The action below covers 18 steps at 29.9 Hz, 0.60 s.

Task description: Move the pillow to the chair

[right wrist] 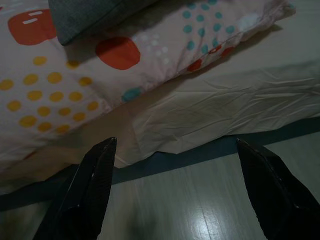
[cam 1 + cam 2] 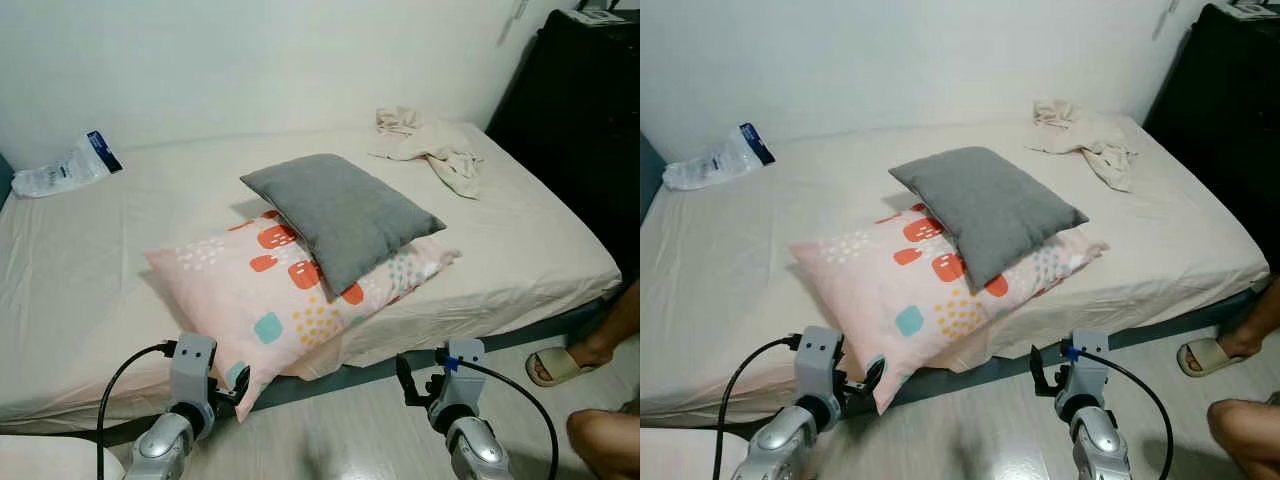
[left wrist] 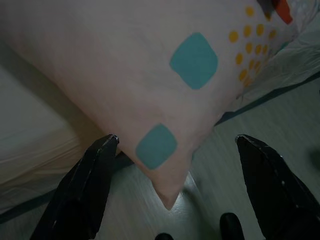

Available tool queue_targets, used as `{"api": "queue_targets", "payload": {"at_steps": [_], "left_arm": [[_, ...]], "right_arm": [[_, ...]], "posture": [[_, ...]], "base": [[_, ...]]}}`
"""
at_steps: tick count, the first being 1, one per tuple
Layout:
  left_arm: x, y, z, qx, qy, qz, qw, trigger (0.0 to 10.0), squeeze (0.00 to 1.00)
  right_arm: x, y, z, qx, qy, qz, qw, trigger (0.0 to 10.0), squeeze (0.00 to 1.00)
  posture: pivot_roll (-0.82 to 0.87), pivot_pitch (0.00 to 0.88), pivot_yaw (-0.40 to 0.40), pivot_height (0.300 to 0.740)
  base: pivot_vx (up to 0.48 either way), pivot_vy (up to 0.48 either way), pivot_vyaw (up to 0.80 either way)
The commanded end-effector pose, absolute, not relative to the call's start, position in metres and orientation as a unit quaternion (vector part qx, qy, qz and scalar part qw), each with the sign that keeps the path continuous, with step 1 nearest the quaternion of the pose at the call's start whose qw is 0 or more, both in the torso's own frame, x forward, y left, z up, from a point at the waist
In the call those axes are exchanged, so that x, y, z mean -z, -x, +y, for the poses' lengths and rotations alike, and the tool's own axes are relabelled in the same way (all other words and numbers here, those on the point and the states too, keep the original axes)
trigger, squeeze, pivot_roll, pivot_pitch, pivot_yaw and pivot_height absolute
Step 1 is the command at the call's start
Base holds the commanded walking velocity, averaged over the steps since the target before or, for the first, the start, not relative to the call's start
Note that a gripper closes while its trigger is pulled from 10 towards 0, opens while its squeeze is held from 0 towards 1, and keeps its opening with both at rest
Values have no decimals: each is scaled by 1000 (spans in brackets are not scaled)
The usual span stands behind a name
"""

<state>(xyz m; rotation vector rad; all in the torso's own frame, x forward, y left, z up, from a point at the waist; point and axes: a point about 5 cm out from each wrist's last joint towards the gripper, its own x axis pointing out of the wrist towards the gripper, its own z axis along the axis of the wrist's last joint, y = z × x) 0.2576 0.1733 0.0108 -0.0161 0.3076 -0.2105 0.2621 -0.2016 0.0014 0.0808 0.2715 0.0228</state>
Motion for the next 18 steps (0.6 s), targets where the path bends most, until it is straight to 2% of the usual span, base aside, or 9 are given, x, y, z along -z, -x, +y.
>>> {"api": "queue_targets", "payload": {"at_steps": [1, 12, 15, 18], "left_arm": [[-3, -252, 173, 107, 2, 175, 979, 10000, 0], [-2, -252, 174, 114, 4, 178, 977, 10000, 0], [-3, -252, 174, 113, 3, 178, 978, 10000, 0], [-4, -252, 175, 110, 2, 175, 978, 10000, 0]], "right_arm": [[7, -255, -203, -6, -46, 154, 987, 10000, 0], [7, -254, -202, -8, -46, 154, 987, 10000, 0], [7, -254, -201, -8, -47, 154, 987, 10000, 0], [7, -254, -201, -7, -48, 153, 987, 10000, 0]], "posture": [[-14, 95, -25, 740], [-15, 101, -23, 740], [-15, 106, -23, 740], [-13, 109, -20, 740]], "base": [[0, -428, 0], [0, -465, 0], [0, -296, 0], [0, 0, 0]]}}
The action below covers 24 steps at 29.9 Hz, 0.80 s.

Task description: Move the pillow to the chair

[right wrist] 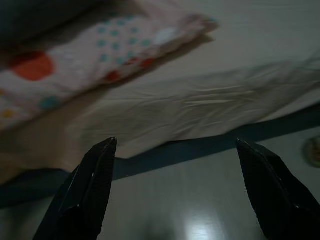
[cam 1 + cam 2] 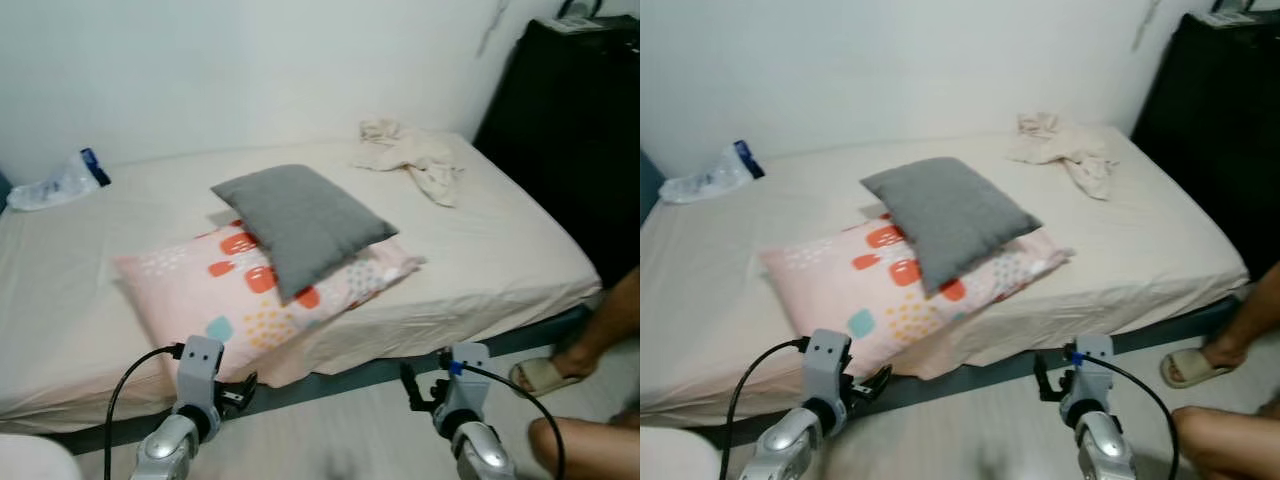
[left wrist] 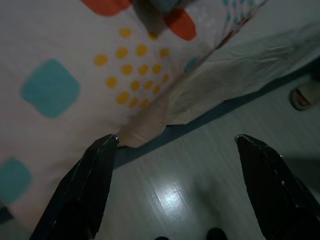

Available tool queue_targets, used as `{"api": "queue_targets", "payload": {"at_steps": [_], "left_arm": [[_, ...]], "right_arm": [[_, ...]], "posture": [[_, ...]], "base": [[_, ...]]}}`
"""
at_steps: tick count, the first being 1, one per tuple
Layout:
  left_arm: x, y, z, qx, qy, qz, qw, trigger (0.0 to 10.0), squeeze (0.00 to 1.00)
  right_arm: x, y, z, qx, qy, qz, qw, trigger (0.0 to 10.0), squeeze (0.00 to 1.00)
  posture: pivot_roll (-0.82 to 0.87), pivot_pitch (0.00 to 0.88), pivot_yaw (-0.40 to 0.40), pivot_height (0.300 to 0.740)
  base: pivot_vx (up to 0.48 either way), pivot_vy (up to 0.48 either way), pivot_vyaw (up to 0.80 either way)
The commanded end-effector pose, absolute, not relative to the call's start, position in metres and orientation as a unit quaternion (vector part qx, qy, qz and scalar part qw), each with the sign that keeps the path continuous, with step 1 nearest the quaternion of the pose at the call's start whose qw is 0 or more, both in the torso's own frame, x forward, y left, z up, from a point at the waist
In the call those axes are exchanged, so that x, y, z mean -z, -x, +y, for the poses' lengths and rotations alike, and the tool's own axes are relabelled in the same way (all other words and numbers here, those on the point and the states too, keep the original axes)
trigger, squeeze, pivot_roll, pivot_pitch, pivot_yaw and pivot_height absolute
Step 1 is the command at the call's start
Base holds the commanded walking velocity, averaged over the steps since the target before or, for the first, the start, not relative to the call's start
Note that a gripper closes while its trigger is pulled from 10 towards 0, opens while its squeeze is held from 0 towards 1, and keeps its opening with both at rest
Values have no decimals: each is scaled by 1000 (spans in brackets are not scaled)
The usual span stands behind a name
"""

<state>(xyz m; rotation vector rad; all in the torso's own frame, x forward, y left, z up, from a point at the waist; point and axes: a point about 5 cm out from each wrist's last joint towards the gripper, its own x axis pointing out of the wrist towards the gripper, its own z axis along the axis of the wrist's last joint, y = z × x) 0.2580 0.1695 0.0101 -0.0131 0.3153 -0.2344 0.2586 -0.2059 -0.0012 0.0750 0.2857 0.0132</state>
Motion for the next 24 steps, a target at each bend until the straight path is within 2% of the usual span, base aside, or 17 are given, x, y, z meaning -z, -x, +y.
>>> {"api": "queue_targets", "payload": {"at_steps": [1, 16, 24], "left_arm": [[-4, -253, 175, 109, 4, 173, 979, 10000, 0], [-7, -255, 176, 111, 1, 165, 980, 10000, 0], [-5, -256, 174, 113, -6, 172, 979, 10000, 0]], "right_arm": [[7, -255, -201, -7, -49, 153, 987, 10000, 0], [5, -256, -200, -10, -55, 150, 987, 10000, 0], [5, -256, -201, -11, -53, 150, 987, 10000, 0]], "posture": [[-13, 110, -20, 740], [-15, 115, -17, 740], [-17, 116, -15, 740]], "base": [[0, 0, 0], [0, 0, 0], [0, -465, 0]]}}
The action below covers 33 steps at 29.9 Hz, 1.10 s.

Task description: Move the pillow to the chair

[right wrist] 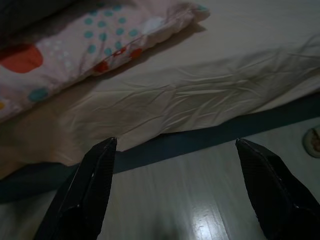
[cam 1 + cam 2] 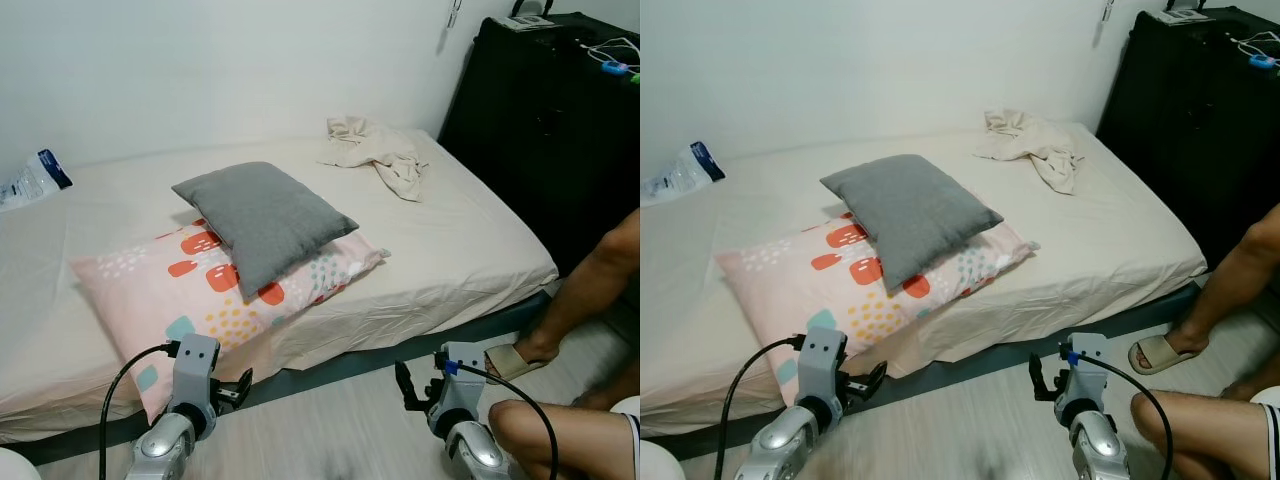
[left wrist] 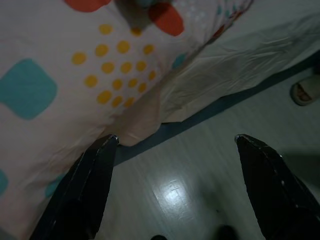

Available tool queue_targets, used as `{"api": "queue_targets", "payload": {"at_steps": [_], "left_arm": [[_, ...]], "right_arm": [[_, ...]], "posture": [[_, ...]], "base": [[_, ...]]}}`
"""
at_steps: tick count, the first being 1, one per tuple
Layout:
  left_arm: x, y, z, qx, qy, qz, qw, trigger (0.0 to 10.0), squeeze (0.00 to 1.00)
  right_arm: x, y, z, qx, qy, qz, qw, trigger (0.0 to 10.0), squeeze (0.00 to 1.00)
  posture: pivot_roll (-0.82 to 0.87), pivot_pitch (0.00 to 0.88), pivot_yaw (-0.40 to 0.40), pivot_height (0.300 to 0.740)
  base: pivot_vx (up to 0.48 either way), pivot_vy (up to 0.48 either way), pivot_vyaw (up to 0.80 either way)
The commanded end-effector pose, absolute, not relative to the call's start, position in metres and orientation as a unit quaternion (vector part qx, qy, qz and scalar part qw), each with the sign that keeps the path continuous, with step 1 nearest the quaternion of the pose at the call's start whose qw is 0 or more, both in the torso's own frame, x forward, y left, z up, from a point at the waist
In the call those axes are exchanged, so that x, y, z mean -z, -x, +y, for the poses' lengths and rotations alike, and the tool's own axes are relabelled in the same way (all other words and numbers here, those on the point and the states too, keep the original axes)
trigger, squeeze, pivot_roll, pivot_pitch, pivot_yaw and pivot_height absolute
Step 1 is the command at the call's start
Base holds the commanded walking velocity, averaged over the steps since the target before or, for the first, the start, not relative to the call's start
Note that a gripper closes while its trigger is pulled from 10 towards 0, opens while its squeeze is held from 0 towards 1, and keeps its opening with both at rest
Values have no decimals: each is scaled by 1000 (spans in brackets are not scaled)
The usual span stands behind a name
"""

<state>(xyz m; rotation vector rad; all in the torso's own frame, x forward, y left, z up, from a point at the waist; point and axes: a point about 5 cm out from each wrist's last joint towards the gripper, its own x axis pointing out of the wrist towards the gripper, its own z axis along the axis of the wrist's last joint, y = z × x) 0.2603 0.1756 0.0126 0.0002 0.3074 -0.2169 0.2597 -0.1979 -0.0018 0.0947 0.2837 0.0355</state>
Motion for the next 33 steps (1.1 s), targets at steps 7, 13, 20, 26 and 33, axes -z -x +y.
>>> {"api": "queue_targets", "payload": {"at_steps": [7, 13, 20, 26, 33], "left_arm": [[-6, -255, 177, 96, 13, 168, 981, 10000, 0], [-6, -255, 177, 97, 15, 166, 981, 10000, 0], [-6, -255, 177, 100, 14, 165, 981, 10000, 0], [-6, -255, 176, 103, 14, 166, 981, 10000, 0], [-6, -256, 175, 106, 19, 163, 981, 10000, 0]], "right_arm": [[6, -256, -199, -22, -53, 152, 987, 10000, 0], [6, -255, -198, -24, -58, 153, 986, 10000, 0], [7, -255, -197, -33, -54, 156, 986, 10000, 0], [7, -255, -198, -33, -55, 157, 985, 10000, 0], [7, -255, -198, -31, -59, 156, 986, 10000, 0]], "posture": [[-14, 119, -16, 740], [-16, 119, -17, 740], [-16, 113, -19, 740], [-17, 110, -20, 740], [-17, 101, -22, 740]], "base": [[0, -69, 555], [0, 0, 203], [0, 0, 746], [0, 0, 800], [0, 0, 800]]}}
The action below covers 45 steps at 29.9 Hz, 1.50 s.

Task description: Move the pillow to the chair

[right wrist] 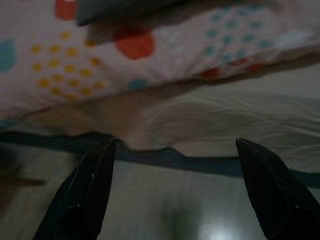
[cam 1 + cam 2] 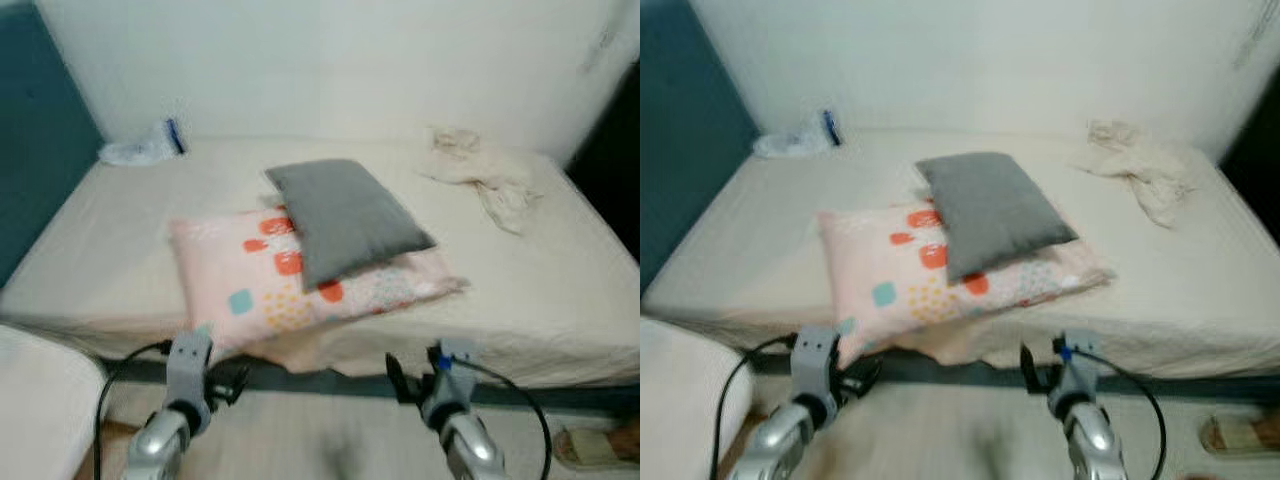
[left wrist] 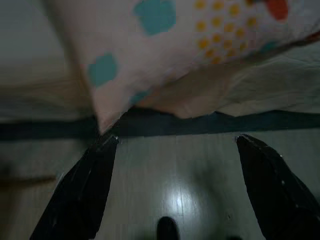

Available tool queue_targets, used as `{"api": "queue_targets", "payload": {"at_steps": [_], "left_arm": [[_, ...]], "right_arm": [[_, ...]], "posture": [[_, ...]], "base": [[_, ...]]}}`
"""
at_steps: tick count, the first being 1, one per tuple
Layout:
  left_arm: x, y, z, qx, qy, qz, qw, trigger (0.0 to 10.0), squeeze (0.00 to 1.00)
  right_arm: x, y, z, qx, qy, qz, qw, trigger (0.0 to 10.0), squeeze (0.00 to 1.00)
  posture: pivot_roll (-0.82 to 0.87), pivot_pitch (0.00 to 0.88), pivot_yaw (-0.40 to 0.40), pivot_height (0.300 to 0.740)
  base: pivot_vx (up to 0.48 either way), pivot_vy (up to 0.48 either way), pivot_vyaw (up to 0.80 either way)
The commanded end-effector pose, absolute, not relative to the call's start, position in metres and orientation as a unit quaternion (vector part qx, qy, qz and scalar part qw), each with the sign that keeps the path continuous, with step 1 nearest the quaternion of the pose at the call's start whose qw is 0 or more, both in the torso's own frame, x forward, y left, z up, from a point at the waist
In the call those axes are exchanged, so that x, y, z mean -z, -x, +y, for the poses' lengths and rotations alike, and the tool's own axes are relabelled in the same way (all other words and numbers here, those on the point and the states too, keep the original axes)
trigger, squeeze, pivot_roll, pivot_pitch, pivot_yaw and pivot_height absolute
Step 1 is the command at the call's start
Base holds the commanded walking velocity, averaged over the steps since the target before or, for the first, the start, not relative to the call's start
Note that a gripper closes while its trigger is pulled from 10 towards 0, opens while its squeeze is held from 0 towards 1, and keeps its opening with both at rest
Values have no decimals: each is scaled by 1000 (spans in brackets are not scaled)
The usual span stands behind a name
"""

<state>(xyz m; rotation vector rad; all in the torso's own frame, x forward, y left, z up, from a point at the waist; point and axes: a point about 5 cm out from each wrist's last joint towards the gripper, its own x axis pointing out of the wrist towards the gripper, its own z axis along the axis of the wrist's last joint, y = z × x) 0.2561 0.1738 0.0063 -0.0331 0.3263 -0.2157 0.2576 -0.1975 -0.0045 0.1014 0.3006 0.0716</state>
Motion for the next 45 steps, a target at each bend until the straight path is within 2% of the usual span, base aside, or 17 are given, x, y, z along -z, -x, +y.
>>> {"api": "queue_targets", "payload": {"at_steps": [1, 7, 42, 45], "left_arm": [[-6, -256, 175, 108, 21, 161, 981, 10000, 0], [-8, -256, 172, 122, 25, 151, 981, 10000, 0], [-13, -259, 170, 140, 47, 133, 980, 10000, 0], [-14, -259, 169, 141, 57, 127, 980, 10000, 0]], "right_arm": [[7, -255, -199, -26, -63, 153, 986, 10000, 0], [8, -254, -201, -15, -64, 159, 985, 10000, 0], [6, -256, -206, 16, -60, 159, 985, 10000, 0], [6, -257, -207, 16, -60, 161, 985, 10000, 0]], "posture": [[-17, 98, -22, 740], [-21, 94, -20, 740], [-23, 112, -14, 740], [-24, 112, -14, 740]], "base": [[0, 0, 0], [0, 0, 0], [356, 0, 0], [0, 0, -775]]}}
